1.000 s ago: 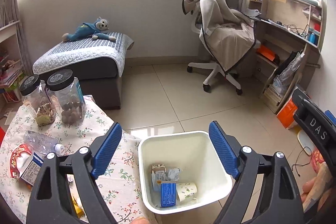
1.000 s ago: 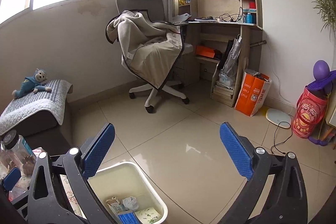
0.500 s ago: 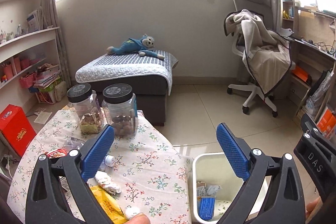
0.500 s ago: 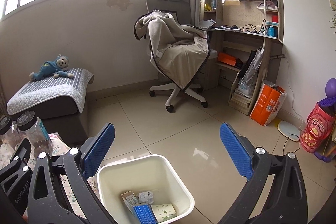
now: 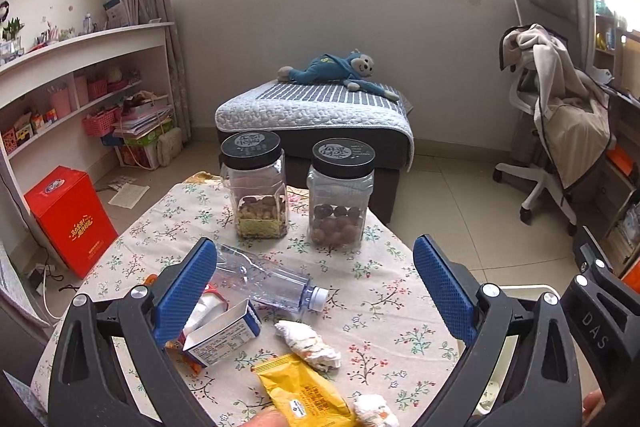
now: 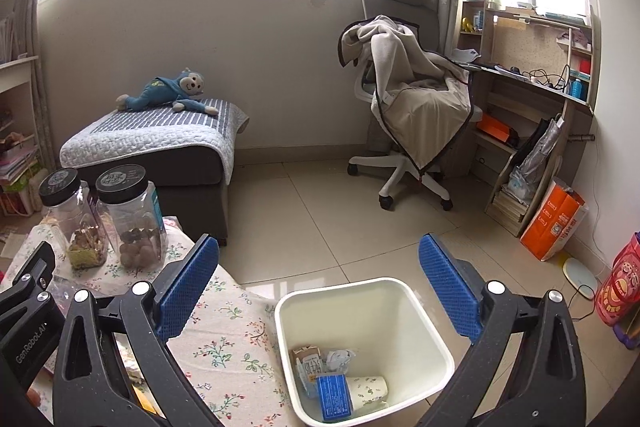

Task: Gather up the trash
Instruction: 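Grasp the red noodle cup with the left tool while the right tool approaches a small blue-white box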

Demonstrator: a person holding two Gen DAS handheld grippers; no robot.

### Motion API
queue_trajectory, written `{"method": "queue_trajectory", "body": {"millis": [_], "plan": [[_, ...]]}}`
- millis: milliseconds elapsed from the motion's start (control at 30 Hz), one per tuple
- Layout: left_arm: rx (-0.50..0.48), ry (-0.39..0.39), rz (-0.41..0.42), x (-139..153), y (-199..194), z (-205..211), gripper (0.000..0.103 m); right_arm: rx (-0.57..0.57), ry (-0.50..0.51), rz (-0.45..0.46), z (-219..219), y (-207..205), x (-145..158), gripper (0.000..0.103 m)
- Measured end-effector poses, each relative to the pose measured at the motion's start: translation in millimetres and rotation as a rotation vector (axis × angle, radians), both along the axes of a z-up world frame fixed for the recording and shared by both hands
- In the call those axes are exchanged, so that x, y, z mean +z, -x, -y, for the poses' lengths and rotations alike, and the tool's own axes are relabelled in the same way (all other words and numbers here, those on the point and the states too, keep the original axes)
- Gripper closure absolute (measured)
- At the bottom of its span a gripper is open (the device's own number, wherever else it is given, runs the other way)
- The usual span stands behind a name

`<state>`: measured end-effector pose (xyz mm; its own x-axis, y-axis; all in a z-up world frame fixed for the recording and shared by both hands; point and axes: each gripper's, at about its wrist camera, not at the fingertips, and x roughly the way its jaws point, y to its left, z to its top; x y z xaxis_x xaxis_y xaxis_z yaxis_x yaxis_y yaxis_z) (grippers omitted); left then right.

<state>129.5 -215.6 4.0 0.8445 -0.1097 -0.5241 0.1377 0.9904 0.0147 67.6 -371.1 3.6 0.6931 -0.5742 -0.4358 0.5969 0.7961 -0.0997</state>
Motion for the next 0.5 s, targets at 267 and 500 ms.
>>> {"method": "queue_trajectory", "body": {"millis": [267, 500], "plan": [[0.106, -0.029, -0.074, -19.0, -25.0, -63.0, 0.007, 0.11, -0.015, -0.037, -54.3, -32.8, -11.9, 0.007], [0.146, -0.057, -0.227, -44.5, -59.6, -116.9, 0.007, 0.183, -0.033, -0.086, -90.2, -56.5, -27.1, 0.007]]}}
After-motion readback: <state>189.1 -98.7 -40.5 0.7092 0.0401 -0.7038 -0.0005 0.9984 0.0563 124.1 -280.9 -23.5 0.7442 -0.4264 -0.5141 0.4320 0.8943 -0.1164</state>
